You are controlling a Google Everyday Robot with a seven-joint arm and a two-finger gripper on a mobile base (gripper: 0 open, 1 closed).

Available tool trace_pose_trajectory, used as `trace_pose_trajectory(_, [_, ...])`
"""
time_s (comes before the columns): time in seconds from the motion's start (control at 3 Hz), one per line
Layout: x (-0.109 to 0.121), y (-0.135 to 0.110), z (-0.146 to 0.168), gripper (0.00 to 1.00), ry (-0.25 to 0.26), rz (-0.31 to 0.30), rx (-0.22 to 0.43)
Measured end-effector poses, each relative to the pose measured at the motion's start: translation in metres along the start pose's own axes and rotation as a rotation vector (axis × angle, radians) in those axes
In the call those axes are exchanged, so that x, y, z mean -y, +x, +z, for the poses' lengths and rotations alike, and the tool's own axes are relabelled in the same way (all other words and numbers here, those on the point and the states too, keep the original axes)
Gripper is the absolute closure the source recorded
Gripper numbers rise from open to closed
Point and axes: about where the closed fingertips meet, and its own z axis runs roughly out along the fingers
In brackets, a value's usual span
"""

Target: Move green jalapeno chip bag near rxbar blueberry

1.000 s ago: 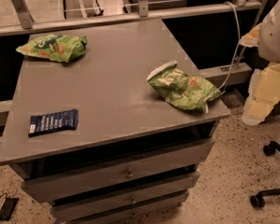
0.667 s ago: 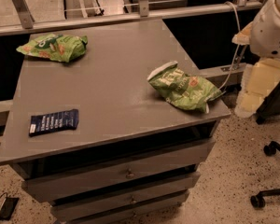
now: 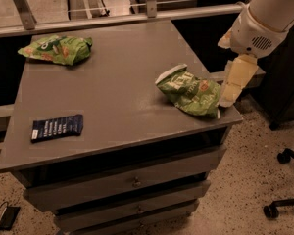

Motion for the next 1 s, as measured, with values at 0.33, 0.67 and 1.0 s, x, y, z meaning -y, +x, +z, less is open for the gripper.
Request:
trace_pose_trajectory(0.33, [0.015, -0.003, 0.035, 0.00, -0.040, 0.029, 0.022])
trace_pose_trajectory(0.67, [0.023, -0.004, 0.065, 0.18, -0.063, 0.054, 0.029])
trace_pose_trajectory(1.0, [0.026, -0.002, 0.089, 0.41, -0.086, 0.075, 0.033])
